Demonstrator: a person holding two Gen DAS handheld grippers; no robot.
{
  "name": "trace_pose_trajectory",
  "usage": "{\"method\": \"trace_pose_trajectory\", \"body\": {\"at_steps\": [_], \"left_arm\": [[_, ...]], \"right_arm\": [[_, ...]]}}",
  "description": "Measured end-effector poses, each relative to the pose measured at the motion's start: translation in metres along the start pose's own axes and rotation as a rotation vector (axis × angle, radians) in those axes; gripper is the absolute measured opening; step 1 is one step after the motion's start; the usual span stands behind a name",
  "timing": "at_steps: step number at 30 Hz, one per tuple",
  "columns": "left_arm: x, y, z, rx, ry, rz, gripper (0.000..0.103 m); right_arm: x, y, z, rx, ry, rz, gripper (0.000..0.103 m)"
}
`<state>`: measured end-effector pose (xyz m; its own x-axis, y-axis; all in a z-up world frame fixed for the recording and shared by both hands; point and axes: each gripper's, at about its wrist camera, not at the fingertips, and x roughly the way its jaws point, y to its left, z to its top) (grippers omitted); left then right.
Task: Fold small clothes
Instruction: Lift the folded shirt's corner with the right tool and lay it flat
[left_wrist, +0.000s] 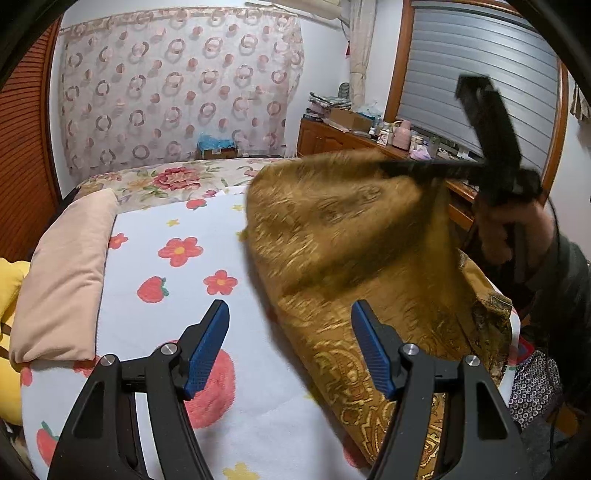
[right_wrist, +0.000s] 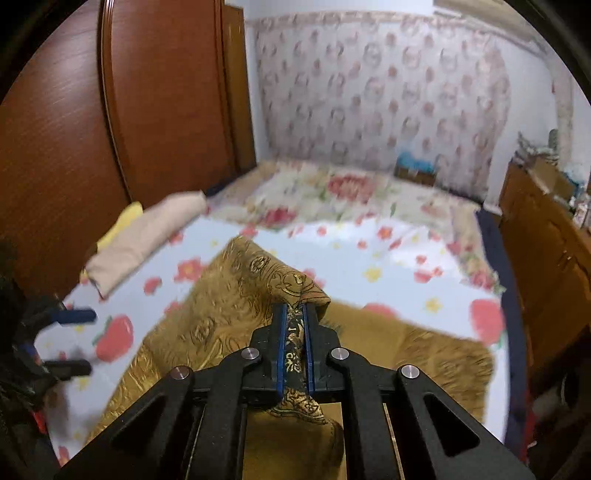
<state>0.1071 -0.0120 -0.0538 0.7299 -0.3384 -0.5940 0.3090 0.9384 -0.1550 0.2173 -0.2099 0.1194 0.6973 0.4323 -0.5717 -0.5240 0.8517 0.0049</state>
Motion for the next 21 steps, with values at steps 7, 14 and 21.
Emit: {"method": "trace_pose_trajectory", "body": {"at_steps": [7, 14, 21], "left_arm": [[-0.002, -0.008, 0.001, 0.013, -0.004, -0.015, 0.070], [0.002, -0.015, 0.001, 0.021, 0.008, -0.028, 0.070], [0.003, -0.024, -0.001, 0.041, 0.010, -0.042, 0.079]], "right_arm": [[-0.043, -0.028, 0.009, 0.047, -0.035, -0.127, 0.008], [-0.010, -0.041, -0.017, 0.079, 0.078, -0.341, 0.039], [-0.022, -0.029, -0.066, 0.130, 0.086, -0.334, 0.052]]}}
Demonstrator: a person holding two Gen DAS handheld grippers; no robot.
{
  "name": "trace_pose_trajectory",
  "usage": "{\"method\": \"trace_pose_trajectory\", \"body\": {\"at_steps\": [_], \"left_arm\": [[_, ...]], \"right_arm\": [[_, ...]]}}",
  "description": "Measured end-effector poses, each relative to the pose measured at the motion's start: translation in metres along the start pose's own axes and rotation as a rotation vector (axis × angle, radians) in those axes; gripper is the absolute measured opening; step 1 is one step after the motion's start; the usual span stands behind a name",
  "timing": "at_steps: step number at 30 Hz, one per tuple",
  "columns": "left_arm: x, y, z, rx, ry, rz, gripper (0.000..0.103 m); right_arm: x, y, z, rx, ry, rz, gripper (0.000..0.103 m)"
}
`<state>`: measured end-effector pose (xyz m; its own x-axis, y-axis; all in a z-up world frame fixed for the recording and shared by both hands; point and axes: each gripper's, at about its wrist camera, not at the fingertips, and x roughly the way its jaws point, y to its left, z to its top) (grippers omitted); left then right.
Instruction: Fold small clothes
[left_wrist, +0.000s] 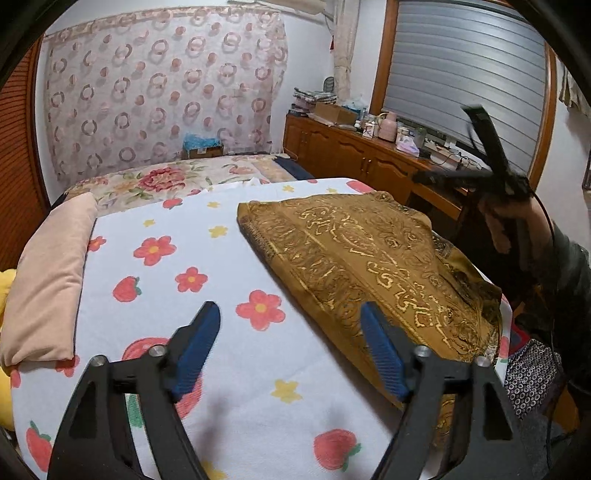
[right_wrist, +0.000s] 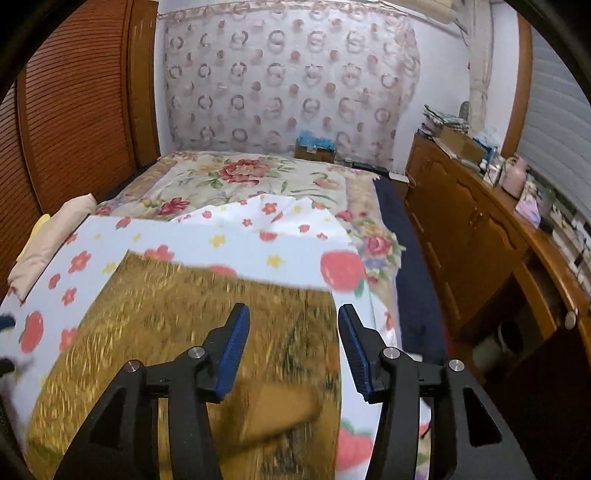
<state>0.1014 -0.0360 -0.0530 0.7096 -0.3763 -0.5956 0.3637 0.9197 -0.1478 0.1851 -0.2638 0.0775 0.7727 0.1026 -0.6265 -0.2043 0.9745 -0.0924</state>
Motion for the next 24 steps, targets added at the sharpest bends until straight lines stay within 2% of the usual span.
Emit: {"method": "trace_pose_trajectory", "body": {"at_steps": [5, 7, 9, 11, 17, 19, 20, 21, 24], "left_arm": [[0.005, -0.010, 0.002, 0.024, 0.010, -0.011, 0.080], [0.007, -0.013, 0.003, 0.021, 0.013, -0.028, 0.080], [0.011, -0.016, 0.003, 0.016, 0.024, -0.050, 0.082], [0.014, -0.019, 0.004, 0.013, 0.028, -0.057, 0.090], [0.015, -0.025, 0.005, 0.027, 0.035, -0.046, 0.090], [0.015, -0.026, 0.005, 0.028, 0.039, -0.047, 0.090], [0.015, -0.026, 0.005, 0.029, 0.040, -0.046, 0.090], [0.015, -0.027, 0.005, 0.031, 0.041, -0.045, 0.090], [0.015, -0.028, 0.004, 0.036, 0.046, -0.050, 0.090]], "right_arm": [[-0.032, -0.001, -0.055, -0.019, 0.026, 0.054, 0.052], [-0.033, 0.001, -0.075, -0.014, 0.040, 0.090, 0.052], [-0.046, -0.007, -0.085, -0.010, 0.063, 0.129, 0.052], [-0.044, -0.002, -0.094, -0.025, 0.079, 0.141, 0.052], [-0.019, -0.004, -0.102, -0.017, 0.139, 0.143, 0.051], [-0.014, -0.003, -0.102, -0.016, 0.130, 0.145, 0.042], [-0.015, -0.002, -0.103, -0.020, 0.121, 0.154, 0.021], [-0.021, 0.000, -0.106, -0.024, 0.116, 0.171, 0.005], [-0.036, -0.003, -0.109, -0.021, 0.079, 0.190, 0.005]]}}
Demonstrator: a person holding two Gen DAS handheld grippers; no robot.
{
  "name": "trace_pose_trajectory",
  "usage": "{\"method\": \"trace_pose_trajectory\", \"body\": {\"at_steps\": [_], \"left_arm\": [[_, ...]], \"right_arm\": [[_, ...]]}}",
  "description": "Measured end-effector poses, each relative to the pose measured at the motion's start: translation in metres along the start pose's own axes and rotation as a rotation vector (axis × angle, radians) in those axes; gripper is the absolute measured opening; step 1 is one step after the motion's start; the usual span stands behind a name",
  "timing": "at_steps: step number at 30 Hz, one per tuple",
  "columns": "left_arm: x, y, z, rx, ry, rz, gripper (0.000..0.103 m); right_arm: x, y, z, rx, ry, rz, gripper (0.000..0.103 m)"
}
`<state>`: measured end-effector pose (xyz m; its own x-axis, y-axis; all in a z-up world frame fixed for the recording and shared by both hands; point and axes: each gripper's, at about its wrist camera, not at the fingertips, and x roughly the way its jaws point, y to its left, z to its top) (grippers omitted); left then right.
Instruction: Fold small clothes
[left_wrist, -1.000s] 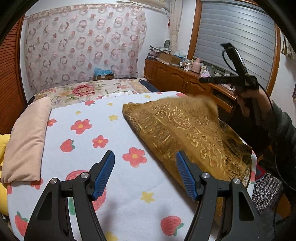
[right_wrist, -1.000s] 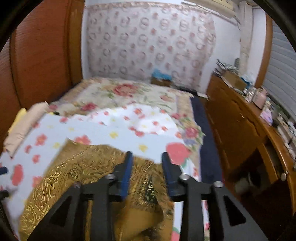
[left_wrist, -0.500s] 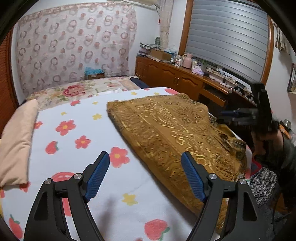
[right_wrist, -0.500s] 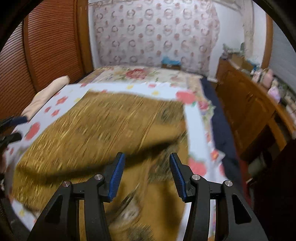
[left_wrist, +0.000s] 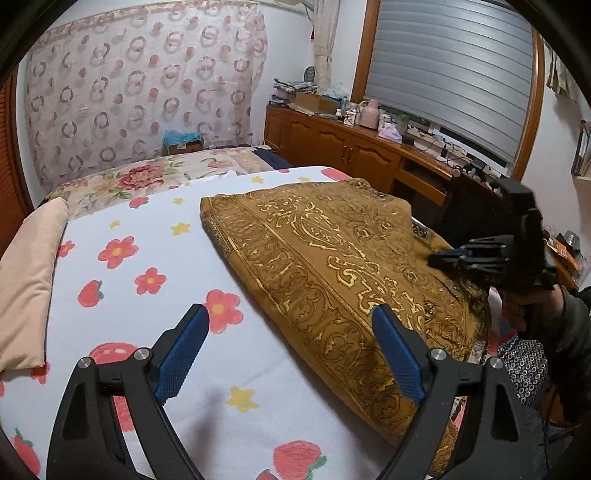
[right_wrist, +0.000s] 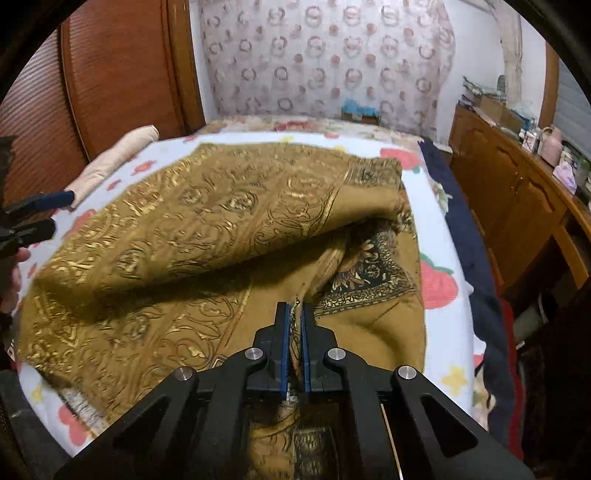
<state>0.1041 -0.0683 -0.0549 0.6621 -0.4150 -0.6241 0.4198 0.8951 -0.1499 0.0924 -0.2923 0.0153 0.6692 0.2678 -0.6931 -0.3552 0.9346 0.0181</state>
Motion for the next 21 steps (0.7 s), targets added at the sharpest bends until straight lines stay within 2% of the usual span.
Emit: {"method": "trace_pose_trajectory", "body": {"at_steps": [5, 8, 10, 14, 17, 21], "left_arm": [[0.000, -0.002, -0.002, 0.003, 0.005, -0.006, 0.090], [0.000, -0.003, -0.002, 0.001, 0.002, -0.009, 0.090], [0.001, -0.004, -0.003, 0.000, 0.003, -0.010, 0.090], [0.004, -0.007, -0.003, 0.006, 0.009, 0.004, 0.090], [0.006, -0.006, -0.001, 0.002, 0.018, 0.014, 0.090], [0.011, -0.003, 0.006, -0.001, 0.021, 0.030, 0.090]], "right_arm": [[-0.049, -0.008, -0.012, 0.019, -0.066, -0.037, 0.005], [-0.083, -0.017, -0.023, 0.027, -0.085, -0.095, 0.005], [-0.097, -0.025, -0.032, 0.044, -0.066, -0.115, 0.005], [-0.090, -0.024, -0.048, 0.043, 0.001, -0.118, 0.005], [-0.080, -0.023, -0.040, 0.046, -0.001, -0.127, 0.013], [-0.083, -0.023, -0.025, 0.047, -0.060, -0.116, 0.032]]}}
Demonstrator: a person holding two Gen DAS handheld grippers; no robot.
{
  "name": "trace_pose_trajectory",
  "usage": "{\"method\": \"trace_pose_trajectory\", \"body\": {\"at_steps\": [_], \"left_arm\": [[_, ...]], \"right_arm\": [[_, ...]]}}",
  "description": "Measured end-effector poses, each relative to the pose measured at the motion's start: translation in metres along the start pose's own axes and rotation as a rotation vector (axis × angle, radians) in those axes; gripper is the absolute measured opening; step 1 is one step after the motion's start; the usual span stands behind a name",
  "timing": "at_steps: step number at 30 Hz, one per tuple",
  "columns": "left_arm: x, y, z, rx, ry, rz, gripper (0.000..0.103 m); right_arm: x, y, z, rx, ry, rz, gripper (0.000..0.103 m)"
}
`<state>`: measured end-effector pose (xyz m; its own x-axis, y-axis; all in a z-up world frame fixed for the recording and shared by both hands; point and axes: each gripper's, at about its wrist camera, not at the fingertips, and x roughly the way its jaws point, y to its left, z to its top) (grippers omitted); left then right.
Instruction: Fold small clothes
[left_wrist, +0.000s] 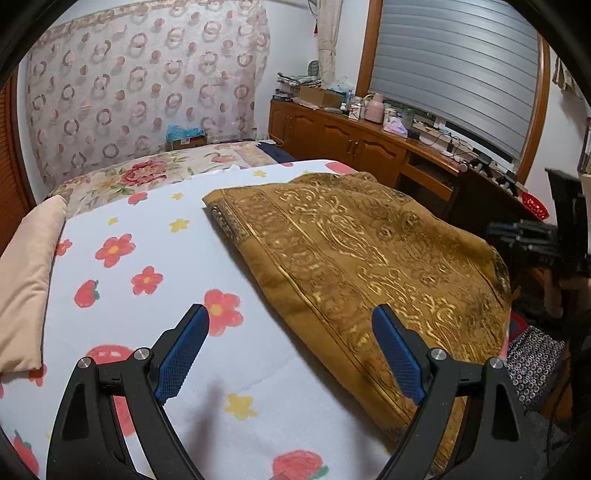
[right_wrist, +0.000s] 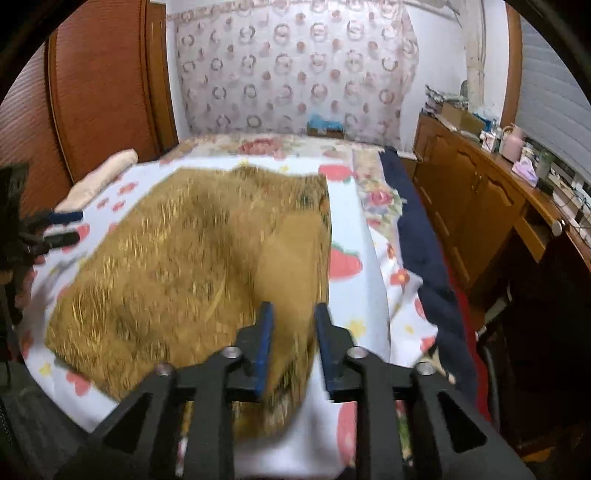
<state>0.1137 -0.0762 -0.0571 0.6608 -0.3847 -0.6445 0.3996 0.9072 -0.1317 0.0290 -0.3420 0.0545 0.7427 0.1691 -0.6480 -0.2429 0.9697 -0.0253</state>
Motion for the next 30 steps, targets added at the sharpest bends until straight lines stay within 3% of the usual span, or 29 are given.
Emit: {"method": "trace_pose_trajectory", "body": {"at_steps": [5, 10, 14, 22, 28, 30], "left_arm": [[0.011, 0.004, 0.012, -0.009, 0.006, 0.003, 0.090], [0.031, 0.006, 0.014, -0.009, 0.059, 0.002, 0.090], [0.041, 0.006, 0.012, -0.001, 0.092, 0.020, 0.090], [0.051, 0.009, 0.004, 0.005, 0.142, 0.025, 0.090], [0.056, 0.009, 0.001, -0.002, 0.156, 0.021, 0.090], [0.058, 0.009, -0.001, -0.007, 0.164, 0.019, 0.090]], "right_arm": [[0.031, -0.009, 0.038, -0.017, -0.069, 0.016, 0.035], [0.082, -0.015, 0.076, -0.012, -0.081, 0.042, 0.035], [0.135, -0.021, 0.097, 0.002, -0.031, 0.081, 0.035], [0.206, -0.023, 0.119, 0.016, 0.102, 0.037, 0.035], [0.217, -0.009, 0.122, -0.002, 0.138, 0.130, 0.035], [0.220, -0.002, 0.121, -0.025, 0.160, 0.125, 0.036]]}}
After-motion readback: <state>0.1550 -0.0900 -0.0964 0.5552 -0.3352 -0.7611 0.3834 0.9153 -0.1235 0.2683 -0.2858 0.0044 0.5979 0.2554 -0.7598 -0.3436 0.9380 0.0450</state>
